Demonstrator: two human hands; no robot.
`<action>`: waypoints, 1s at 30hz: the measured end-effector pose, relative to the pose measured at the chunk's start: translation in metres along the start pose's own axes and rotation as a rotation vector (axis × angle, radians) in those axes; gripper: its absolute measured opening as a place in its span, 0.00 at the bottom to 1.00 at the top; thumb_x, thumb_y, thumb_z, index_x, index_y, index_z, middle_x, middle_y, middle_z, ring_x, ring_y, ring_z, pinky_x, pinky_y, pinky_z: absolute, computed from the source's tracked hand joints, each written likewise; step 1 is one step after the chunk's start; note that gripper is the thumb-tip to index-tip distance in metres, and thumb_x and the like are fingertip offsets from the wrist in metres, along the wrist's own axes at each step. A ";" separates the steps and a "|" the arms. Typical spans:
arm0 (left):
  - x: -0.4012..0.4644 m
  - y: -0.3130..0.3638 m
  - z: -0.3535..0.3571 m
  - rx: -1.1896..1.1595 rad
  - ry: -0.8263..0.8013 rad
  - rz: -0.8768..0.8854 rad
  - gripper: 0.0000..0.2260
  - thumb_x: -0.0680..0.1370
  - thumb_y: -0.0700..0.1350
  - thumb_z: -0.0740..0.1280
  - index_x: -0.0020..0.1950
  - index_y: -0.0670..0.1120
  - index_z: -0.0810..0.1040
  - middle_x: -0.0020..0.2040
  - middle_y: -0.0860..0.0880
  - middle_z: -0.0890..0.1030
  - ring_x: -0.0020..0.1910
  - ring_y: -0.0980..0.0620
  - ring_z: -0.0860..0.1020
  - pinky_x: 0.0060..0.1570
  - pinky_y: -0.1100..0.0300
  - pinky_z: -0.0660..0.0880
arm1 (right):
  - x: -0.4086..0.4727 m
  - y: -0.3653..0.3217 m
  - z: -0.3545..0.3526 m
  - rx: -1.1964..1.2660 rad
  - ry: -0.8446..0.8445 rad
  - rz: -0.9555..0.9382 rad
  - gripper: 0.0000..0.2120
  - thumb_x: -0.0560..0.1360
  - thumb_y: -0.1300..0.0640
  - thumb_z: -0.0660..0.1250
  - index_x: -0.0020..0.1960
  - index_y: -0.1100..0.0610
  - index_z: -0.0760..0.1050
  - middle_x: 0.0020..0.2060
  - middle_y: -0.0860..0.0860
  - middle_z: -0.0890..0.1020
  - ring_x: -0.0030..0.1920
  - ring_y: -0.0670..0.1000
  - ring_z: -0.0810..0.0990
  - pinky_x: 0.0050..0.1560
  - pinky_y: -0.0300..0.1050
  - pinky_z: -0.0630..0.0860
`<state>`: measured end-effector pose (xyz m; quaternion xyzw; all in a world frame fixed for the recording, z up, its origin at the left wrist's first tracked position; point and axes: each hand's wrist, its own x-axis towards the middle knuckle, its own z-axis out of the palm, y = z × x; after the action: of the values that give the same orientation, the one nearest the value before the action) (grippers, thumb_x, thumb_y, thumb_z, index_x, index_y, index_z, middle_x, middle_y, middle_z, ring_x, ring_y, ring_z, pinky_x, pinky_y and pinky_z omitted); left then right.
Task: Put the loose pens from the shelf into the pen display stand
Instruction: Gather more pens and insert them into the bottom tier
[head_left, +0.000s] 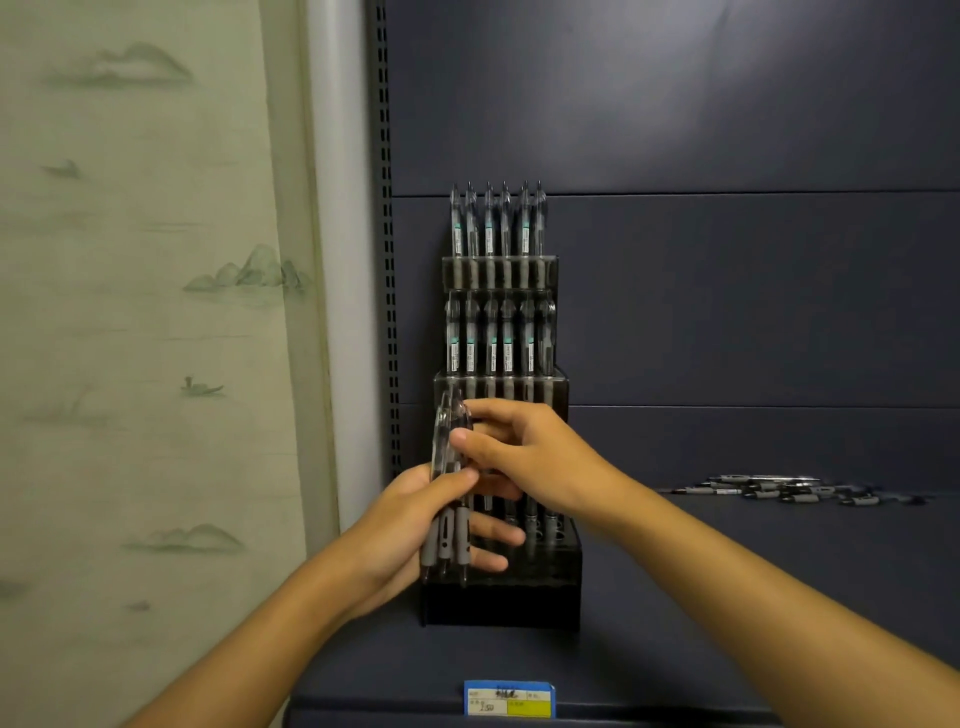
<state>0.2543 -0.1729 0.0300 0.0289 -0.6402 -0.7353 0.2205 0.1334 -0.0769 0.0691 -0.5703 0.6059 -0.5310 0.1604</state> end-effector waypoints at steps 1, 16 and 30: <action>-0.001 0.000 -0.001 0.004 -0.001 -0.002 0.12 0.80 0.44 0.60 0.60 0.41 0.76 0.50 0.41 0.85 0.42 0.41 0.85 0.40 0.48 0.83 | -0.001 0.001 0.001 0.005 0.000 0.005 0.20 0.79 0.54 0.67 0.71 0.53 0.71 0.34 0.43 0.81 0.32 0.38 0.78 0.33 0.33 0.73; -0.006 -0.001 -0.011 0.047 0.008 0.044 0.17 0.77 0.49 0.60 0.64 0.45 0.75 0.57 0.43 0.84 0.55 0.40 0.83 0.52 0.47 0.81 | 0.003 0.001 0.006 0.078 0.018 0.004 0.14 0.80 0.61 0.66 0.65 0.59 0.76 0.49 0.56 0.86 0.50 0.49 0.85 0.47 0.42 0.83; -0.019 -0.008 -0.081 0.049 0.383 0.107 0.13 0.83 0.45 0.57 0.61 0.45 0.77 0.56 0.43 0.84 0.48 0.44 0.85 0.46 0.54 0.82 | 0.031 -0.021 -0.012 -0.155 0.401 -0.089 0.15 0.79 0.55 0.69 0.65 0.56 0.76 0.46 0.51 0.86 0.41 0.48 0.86 0.43 0.45 0.84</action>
<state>0.2953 -0.2409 0.0030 0.1393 -0.6049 -0.6878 0.3762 0.1254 -0.0939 0.1034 -0.4901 0.6391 -0.5920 -0.0311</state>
